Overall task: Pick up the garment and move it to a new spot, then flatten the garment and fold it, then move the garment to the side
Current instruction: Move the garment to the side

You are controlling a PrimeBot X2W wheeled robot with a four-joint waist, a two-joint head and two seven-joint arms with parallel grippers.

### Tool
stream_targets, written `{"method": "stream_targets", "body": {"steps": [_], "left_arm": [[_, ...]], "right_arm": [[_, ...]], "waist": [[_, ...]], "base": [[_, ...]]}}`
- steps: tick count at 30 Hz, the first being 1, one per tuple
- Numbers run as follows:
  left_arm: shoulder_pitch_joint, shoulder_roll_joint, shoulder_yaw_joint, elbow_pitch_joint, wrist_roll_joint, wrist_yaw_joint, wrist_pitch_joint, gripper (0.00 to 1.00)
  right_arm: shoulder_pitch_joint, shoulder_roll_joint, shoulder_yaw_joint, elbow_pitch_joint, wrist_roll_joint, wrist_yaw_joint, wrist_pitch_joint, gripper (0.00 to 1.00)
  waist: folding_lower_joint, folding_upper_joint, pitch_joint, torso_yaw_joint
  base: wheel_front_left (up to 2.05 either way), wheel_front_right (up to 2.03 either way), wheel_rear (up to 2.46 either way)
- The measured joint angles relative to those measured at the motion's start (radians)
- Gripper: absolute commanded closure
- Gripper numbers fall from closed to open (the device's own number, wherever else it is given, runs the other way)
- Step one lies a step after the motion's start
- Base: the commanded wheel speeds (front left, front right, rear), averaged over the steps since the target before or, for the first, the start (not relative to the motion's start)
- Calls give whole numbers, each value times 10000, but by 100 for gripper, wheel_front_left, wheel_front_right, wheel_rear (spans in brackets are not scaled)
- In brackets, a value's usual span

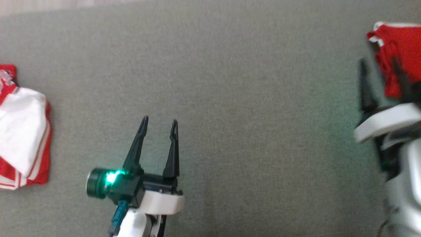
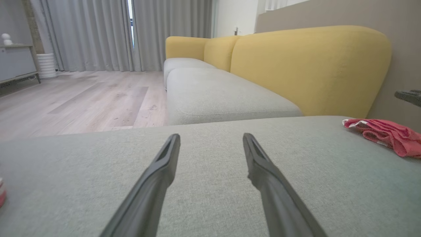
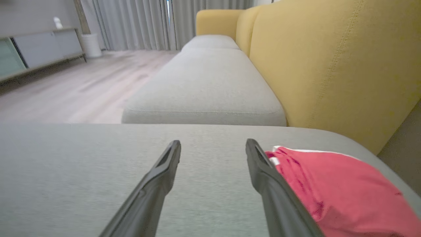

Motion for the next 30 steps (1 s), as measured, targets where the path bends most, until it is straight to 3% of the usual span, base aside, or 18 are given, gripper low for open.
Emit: {"method": "stream_targets", "body": {"steps": [9,12,20,30], "left_arm": [[1177,-2,201,69,-1285,604,2,0],[1701,0,240,-10,-1197,773,2,0],[2483,8,316,-961,-447,915,2,0],[3884,25,541,-1367,-140,1003,2,0]], "right_arm": [[2247,1476,1392,656,621,0,-2552,0],[3033,1705,1377,491,443,0,-2660,0],[4730,1896,934,-1848,-59,0,-2690,0],[6556,1925,456,-2257,-132,0,-2690,0]], "waist": [[-2,0,-1880,221],[-3,0,-2447,331],[0,0,-3230,557],[0,1,-3951,486]], "base": [[0,0,0],[0,0,0],[0,0,0],[0,0,0]]}}
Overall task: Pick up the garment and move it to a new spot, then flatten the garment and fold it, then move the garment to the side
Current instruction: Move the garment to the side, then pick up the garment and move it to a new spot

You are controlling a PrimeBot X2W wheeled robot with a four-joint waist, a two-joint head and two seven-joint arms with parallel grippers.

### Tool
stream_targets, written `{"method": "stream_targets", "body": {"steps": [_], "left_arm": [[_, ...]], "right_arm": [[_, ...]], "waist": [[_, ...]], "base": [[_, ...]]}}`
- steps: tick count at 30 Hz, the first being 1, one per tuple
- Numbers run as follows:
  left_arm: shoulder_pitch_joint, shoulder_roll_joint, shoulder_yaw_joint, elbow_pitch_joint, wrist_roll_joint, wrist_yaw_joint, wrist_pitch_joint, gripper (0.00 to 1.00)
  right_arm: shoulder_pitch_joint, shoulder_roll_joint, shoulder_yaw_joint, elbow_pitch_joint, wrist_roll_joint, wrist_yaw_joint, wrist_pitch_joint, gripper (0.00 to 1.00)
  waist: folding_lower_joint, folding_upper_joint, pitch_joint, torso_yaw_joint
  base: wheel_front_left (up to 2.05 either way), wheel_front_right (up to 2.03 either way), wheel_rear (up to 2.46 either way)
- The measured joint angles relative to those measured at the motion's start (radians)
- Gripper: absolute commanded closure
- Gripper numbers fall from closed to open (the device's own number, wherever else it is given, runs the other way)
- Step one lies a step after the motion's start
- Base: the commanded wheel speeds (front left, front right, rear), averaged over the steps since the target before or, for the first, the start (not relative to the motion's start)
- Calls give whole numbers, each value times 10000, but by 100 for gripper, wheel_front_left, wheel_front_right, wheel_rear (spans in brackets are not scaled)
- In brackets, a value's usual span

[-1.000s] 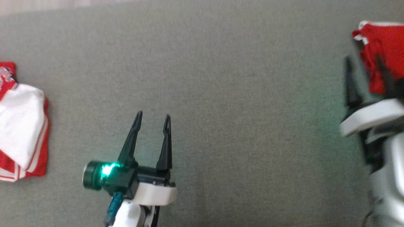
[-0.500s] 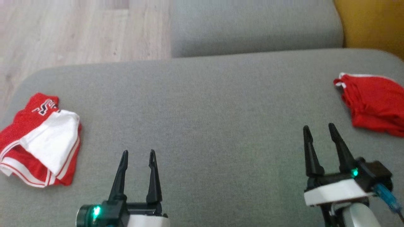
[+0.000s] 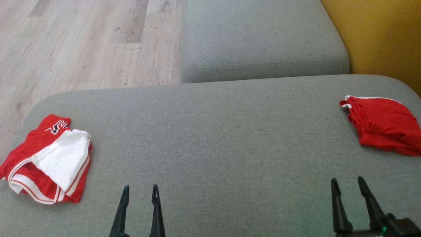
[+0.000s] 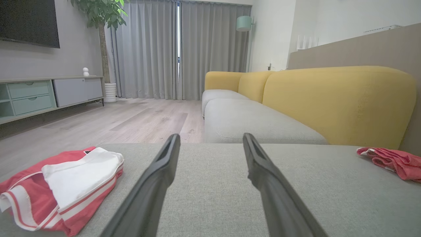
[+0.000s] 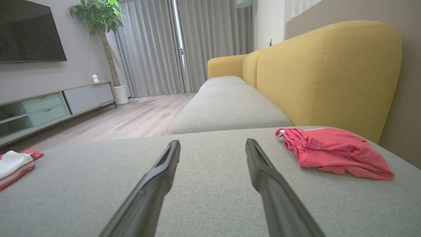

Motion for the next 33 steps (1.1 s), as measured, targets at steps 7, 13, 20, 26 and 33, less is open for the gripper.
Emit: {"method": "stream_targets", "body": {"steps": [7,13,20,26,33], "left_arm": [[130,6,-4,109,169,-142,0,0],[128,6,-2,320,171,-268,0,0],[128,6,-15,433,150,-357,0,0],[128,6,-23,460,153,-370,0,0],[83,8,40,483,153,-447,0,0]], "right_arm": [[137,12,56,29,-188,0,0,0],[144,13,257,54,-259,0,0,0],[149,13,372,159,-173,0,0,0],[152,13,646,192,-173,0,0,0],[109,13,1358,207,48,0,0,0]], "waist": [[1,0,-150,-44],[2,0,-157,-64],[2,0,-180,-104],[2,0,-169,48],[2,-1,6,697]], "base": [[0,0,0],[0,0,0],[0,0,0],[0,0,0],[0,0,0]]}}
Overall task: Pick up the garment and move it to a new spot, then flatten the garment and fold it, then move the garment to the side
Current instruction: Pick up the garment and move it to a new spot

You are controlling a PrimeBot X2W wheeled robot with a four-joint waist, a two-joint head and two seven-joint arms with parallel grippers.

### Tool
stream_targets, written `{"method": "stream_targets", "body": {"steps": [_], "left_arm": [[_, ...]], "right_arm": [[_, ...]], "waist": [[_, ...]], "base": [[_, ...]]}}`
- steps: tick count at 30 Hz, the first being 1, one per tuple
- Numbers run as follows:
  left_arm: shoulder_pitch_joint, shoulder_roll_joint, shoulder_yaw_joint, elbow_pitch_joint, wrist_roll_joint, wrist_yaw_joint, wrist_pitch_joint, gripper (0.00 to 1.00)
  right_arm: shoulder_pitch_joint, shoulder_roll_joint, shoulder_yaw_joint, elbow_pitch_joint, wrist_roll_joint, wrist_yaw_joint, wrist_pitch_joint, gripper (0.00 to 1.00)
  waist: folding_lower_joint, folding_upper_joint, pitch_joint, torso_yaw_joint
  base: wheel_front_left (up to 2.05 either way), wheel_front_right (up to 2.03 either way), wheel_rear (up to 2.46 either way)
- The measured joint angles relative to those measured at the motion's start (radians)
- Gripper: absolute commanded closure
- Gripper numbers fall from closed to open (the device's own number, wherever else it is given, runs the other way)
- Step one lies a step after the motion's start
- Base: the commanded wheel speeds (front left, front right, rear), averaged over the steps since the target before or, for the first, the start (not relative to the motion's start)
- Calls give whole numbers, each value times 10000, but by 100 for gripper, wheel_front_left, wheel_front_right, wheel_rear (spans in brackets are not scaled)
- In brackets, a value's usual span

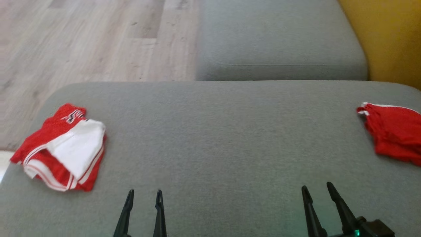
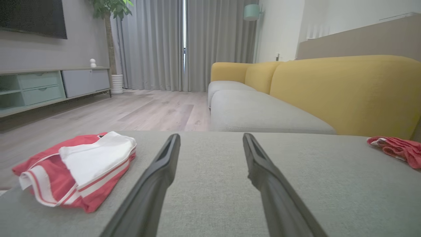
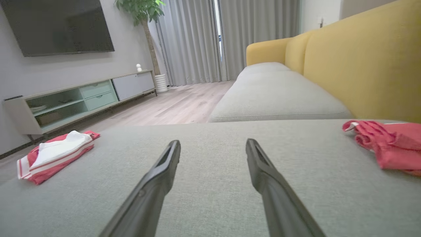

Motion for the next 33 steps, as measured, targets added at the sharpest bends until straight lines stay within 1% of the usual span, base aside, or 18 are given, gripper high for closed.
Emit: {"method": "stream_targets", "body": {"steps": [4,13,16,21,25,29,30,33], "left_arm": [[-90,0,155,0,8,4,0,0],[-215,6,353,-40,104,21,0,0],[-226,6,393,-50,104,96,0,0],[-283,6,568,-75,88,140,0,0],[-465,4,736,-198,88,140,0,0],[-1082,-2,1358,-600,48,125,0,0],[-1365,-8,1551,-752,-21,79,0,0],[-2812,67,2056,-878,-21,-355,-2,0]], "right_arm": [[-12,0,161,-42,305,0,0,0],[-34,0,182,-46,276,0,0,0],[-69,0,182,-40,274,0,0,0],[-258,0,153,-38,132,0,0,0],[-407,0,140,-44,-88,0,0,0],[-461,0,-150,-102,100,0,0,0],[-485,0,-242,-188,-44,0,0,0],[-894,0,-445,-357,-468,0,0,0]], "waist": [[0,0,112,590],[1,0,381,2186],[0,0,483,2697],[0,0,679,3392],[1,0,1017,3601],[0,0,1479,3589],[-1,0,1654,3570],[1,0,2317,3489]], "base": [[0,0,0],[0,0,0],[0,0,0],[0,0,0],[0,0,0],[0,0,0],[0,0,0],[0,0,0]]}}
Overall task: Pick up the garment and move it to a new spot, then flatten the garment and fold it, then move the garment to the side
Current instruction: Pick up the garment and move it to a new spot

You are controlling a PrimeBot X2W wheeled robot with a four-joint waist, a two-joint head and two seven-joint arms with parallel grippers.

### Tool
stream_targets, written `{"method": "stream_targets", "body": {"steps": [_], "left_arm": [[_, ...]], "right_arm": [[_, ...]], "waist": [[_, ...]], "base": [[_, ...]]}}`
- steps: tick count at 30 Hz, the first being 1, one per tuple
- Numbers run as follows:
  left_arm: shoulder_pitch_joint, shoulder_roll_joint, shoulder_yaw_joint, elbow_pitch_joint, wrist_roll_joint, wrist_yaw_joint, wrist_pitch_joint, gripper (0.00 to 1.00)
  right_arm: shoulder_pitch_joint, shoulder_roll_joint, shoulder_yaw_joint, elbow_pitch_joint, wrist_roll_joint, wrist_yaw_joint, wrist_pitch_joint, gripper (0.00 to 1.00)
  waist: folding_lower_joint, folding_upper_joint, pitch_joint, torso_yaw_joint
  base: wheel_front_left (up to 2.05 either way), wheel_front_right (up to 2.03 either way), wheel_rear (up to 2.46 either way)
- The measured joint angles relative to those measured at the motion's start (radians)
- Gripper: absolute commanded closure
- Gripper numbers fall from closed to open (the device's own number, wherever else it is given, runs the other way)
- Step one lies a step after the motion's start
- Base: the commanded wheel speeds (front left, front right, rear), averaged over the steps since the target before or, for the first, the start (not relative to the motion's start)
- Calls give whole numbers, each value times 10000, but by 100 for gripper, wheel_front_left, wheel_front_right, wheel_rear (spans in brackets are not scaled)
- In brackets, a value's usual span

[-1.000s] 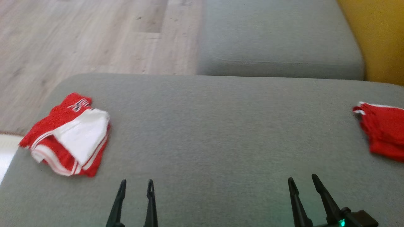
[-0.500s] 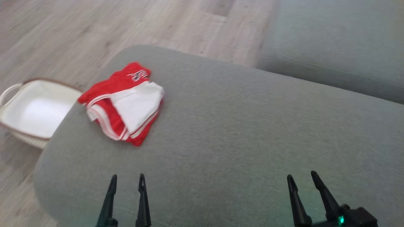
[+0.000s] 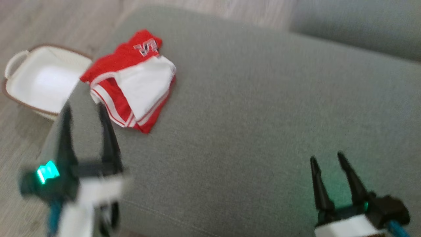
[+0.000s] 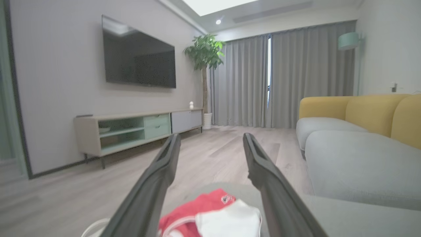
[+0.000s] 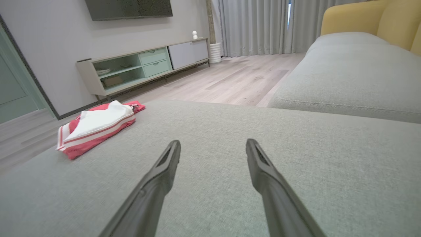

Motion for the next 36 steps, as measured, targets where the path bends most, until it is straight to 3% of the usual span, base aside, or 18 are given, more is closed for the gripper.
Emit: {"method": "stream_targets", "body": {"steps": [1,4,5,12,15,16,17,24,25,26,29,36], "left_arm": [[-1244,219,268,176,-12,-414,0,0],[-3226,846,550,1356,-119,-980,-8,0],[-4587,1239,690,2343,-136,-1141,142,0],[-9058,1532,878,6809,-577,-1532,2161,0],[-9898,1641,882,8794,-709,-1770,3547,0],[-9898,1641,882,8794,-709,-1770,3547,0],[-10160,1638,1001,10295,-1009,-1843,4251,0],[-10280,1475,1151,12354,-1461,-2111,4694,0],[-10342,1484,1187,12489,-1505,-2117,4650,77],[-10342,1484,1187,12489,-1505,-2117,4650,100],[-10555,1467,1193,12761,-1590,-2209,4259,100],[-10754,1540,1078,12583,-1724,-2560,2113,100]], "right_arm": [[-385,-8,-84,-17,-98,0,0,0],[-873,-203,-19,-105,-337,0,0,0],[-1101,-441,2,-153,-453,0,0,0],[-1605,-1304,-21,-334,-761,0,0,0],[-1902,-1396,-100,-566,-708,0,-2,0],[-1902,-1396,-100,-566,-708,0,-2,0],[-2156,-1250,-284,-846,-449,0,-21,0],[-2382,-1252,-180,-1271,-579,0,-88,0],[-2397,-1254,-171,-1302,-627,0,-90,0],[-2397,-1254,-171,-1302,-627,0,-90,0],[-2429,-1250,-146,-1279,-669,0,-102,0],[-2581,-978,-186,-602,-575,0,-86,0]], "waist": [[3,0,463,-60],[2,0,1187,-159],[3,0,1662,-218],[3,0,3133,-398],[2,-1,3644,-535],[2,-1,3644,-535],[0,0,4041,-721],[-2,0,4586,-1083],[-2,0,4623,-1109],[-2,0,4623,-1109],[-1,-1,4597,-1160],[0,-1,3749,-1250]], "base": [[0,0,0],[0,0,0],[0,0,0],[0,0,0],[0,0,0],[0,0,0],[0,0,0],[0,0,0],[0,0,0],[0,0,0],[0,0,0],[0,0,0]]}}
